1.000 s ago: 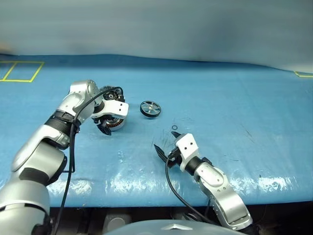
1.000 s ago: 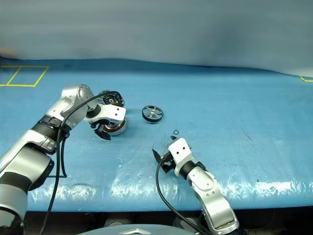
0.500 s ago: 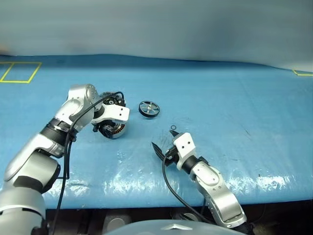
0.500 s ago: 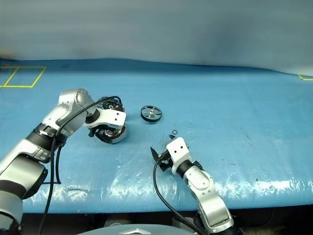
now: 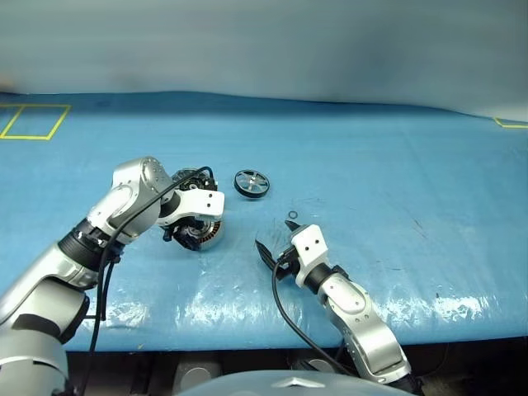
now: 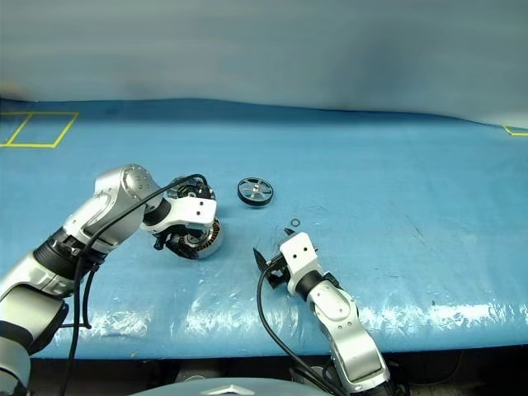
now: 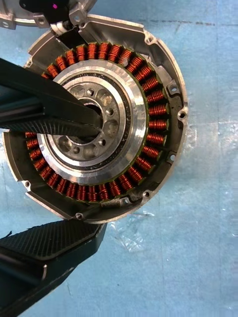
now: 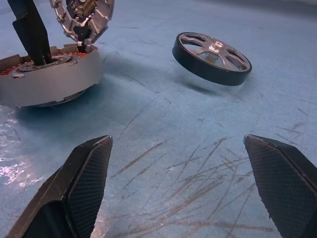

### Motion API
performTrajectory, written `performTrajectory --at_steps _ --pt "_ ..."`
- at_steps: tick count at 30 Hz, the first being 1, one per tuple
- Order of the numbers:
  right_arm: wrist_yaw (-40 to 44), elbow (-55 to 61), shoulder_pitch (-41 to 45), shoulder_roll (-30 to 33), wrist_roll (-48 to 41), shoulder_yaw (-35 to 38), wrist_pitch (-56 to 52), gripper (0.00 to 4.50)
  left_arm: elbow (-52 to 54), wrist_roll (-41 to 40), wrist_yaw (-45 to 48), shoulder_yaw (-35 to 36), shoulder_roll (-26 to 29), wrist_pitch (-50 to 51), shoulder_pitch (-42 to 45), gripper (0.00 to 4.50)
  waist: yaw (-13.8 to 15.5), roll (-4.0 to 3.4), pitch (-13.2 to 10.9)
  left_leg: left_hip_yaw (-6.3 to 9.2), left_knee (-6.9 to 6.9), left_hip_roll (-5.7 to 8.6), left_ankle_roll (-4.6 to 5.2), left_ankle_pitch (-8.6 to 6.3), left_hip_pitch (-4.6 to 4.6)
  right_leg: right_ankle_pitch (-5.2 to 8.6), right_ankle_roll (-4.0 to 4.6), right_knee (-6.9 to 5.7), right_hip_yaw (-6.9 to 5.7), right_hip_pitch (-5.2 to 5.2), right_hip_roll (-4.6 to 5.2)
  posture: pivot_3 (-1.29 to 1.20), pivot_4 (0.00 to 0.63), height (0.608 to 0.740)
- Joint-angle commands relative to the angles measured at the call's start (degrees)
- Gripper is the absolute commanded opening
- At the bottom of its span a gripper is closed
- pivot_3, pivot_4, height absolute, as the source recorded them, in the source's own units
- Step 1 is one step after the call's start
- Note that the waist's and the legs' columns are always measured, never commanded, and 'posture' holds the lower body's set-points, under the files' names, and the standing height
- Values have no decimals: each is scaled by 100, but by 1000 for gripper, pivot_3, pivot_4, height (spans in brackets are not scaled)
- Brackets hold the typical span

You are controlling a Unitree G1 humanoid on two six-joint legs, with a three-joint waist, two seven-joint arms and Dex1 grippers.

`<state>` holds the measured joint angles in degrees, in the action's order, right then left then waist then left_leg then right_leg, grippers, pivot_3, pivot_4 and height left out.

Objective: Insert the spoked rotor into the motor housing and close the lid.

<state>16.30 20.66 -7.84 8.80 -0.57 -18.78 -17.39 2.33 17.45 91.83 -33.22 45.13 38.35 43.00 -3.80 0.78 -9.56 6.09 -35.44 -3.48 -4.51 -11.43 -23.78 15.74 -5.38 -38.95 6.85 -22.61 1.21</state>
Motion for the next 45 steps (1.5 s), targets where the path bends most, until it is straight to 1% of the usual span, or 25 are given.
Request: performTrajectory --at_steps 1,8,14,16,17,21,24,32,34,36,39,41,43,44,45 --pt "2 79 28 -27 -4 -6 153 4500 431 -75 21 -9 54 375 29 2104 0 0 0 0 0 0 0 0 0 0 0 0 0 0 0 0 150 740" --pt "-15 24 6 -50 -16 3 203 4500 947 -281 66 -363 272 639 47 2104 0 0 0 0 1 0 0 0 0 1 1 0 0 -1 0 0 150 740" --pt "-34 11 8 -92 -6 -20 218 4500 749 -163 -118 -535 230 551 165 2104 0 0 0 0 -1 0 0 0 1 1 2 0 0 0 0 0 150 740" --pt "-23 16 -16 -74 -14 -1 191 4500 746 -239 -87 -532 228 501 210 2838 1 0 0 -1 -2 0 0 0 1 1 2 0 0 0 0 0 150 740" --pt "-16 18 -21 -66 -16 2 184 4500 755 -275 -77 -525 232 484 218 3069 1 0 0 0 -2 0 0 0 1 1 2 0 0 0 0 0 150 740" --pt "24 -21 45 -36 -39 54 178 4500 853 -316 -89 -453 285 494 274 4385 1 0 0 -1 -4 0 0 0 2 2 3 -1 0 1 0 0 150 740" --pt "24 -54 78 -47 -59 80 185 4500 1034 -392 11 -397 408 528 310 4450 -2 0 0 -1 -6 0 0 0 1 2 3 -1 1 1 0 0 150 740" --pt "111 -125 133 -95 -136 15 192 4500 1944 -1086 67 -282 1033 838 456 4450 -5 1 -1 -1 2 -1 0 0 2 9 16 0 1 -1 0 0 150 740" --pt "130 -133 160 -92 -135 22 184 4500 2207 -1365 67 -98 1144 960 454 4450 -3 1 -2 -1 1 -1 0 0 1 11 19 -1 0 -1 0 0 150 740" --pt "148 -106 178 -73 -133 38 168 4500 2404 -1621 32 174 1123 1164 427 4450 -1 1 -3 -1 1 -1 0 0 0 13 22 0 0 -2 0 0 150 740" --pt "122 9 149 -17 -138 148 151 4500 2700 -2174 -514 1010 762 1653 133 4450 6 1 -3 -2 -3 -1 0 0 0 15 25 0 1 -1 0 0 150 740" --pt "90 121 84 45 -122 225 140 4500 2912 -2529 -1037 1691 348 1932 -246 4450 2 -1 -3 -2 -6 -1 0 0 0 16 26 0 1 1 1 0 150 740" --pt "63 319 -18 127 -90 290 97 4500 3190 -2878 -1918 2686 -640 2182 -932 4450 2 -4 -2 -2 -7 -1 0 0 0 15 25 1 0 3 2 0 150 740" --pt "30 423 -76 145 -79 322 53 4500 3339 -2986 -2319 3077 -1058 2073 -1352 4450 4 -4 -1 -3 -10 0 0 0 0 11 18 1 1 5 3 0 150 740" --pt "-12 530 -138 166 -63 353 0 4500 3477 -3094 -2696 3425 -1520 1751 -1857 4450 -15 0 0 -3 -10 0 0 -1 0 7 12 2 1 6 4 0 150 740"
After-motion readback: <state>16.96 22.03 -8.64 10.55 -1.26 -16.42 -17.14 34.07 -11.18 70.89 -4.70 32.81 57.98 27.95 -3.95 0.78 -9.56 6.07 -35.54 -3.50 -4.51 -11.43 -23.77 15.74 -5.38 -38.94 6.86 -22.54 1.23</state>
